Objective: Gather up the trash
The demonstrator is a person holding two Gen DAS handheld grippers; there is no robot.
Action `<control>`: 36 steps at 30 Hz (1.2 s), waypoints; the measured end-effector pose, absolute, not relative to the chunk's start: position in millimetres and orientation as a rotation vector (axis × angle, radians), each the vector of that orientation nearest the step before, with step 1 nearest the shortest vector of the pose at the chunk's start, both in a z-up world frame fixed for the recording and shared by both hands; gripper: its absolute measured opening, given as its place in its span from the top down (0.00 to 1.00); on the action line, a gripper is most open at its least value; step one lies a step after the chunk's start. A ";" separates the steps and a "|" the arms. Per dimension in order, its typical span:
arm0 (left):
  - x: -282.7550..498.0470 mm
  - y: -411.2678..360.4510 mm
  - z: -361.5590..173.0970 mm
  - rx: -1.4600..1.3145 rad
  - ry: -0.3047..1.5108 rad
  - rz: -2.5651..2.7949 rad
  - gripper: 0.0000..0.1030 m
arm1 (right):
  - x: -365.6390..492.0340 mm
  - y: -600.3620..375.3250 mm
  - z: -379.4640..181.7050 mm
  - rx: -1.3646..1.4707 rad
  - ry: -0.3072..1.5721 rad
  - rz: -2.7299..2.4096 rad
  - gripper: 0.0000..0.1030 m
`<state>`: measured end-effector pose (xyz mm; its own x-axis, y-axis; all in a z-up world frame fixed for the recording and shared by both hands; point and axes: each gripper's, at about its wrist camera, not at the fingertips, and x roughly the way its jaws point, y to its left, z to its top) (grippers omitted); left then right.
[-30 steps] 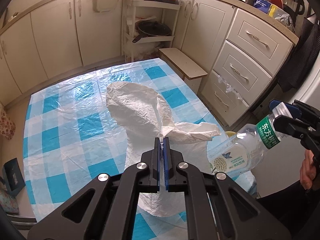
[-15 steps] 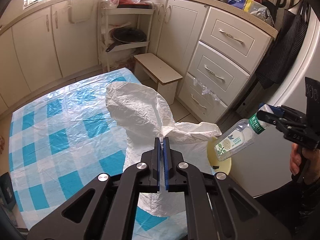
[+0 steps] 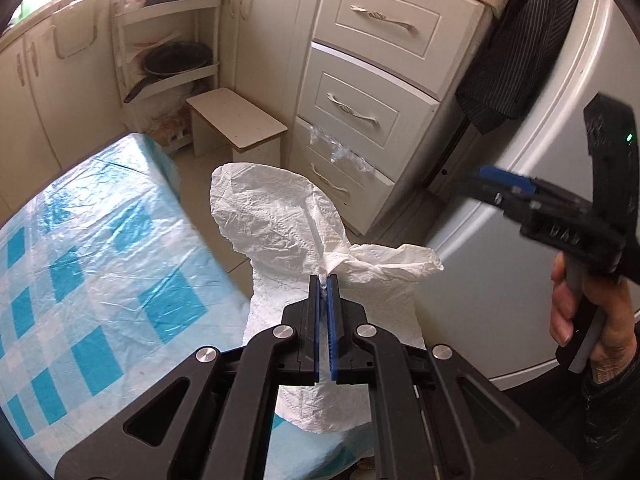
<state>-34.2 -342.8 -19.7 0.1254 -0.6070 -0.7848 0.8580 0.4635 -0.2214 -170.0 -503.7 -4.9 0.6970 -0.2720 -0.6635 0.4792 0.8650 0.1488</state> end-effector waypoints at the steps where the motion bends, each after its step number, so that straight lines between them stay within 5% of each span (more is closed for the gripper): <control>1: -41.1 -353.2 -25.9 0.326 0.968 -1.105 0.97 | -174.6 -507.2 1.3 0.338 0.645 -0.443 0.33; 17: -86.4 -472.9 -200.7 0.375 1.343 -0.979 0.96 | -194.6 -526.9 28.1 0.415 0.466 -0.445 0.28; 22: -80.7 -475.3 -205.1 0.360 1.350 -0.969 0.66 | -193.5 -522.0 27.7 0.400 0.470 -0.428 0.28; 36: -85.6 -409.3 -112.5 0.393 1.055 -0.844 0.38 | -185.9 -511.2 31.4 0.341 0.491 -0.515 0.11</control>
<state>-85.6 -409.3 -112.5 0.2280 -0.4168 -0.8799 0.7672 0.6334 -0.1012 -185.9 -511.2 31.4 0.7598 -0.3837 -0.5250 0.5427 0.8188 0.1870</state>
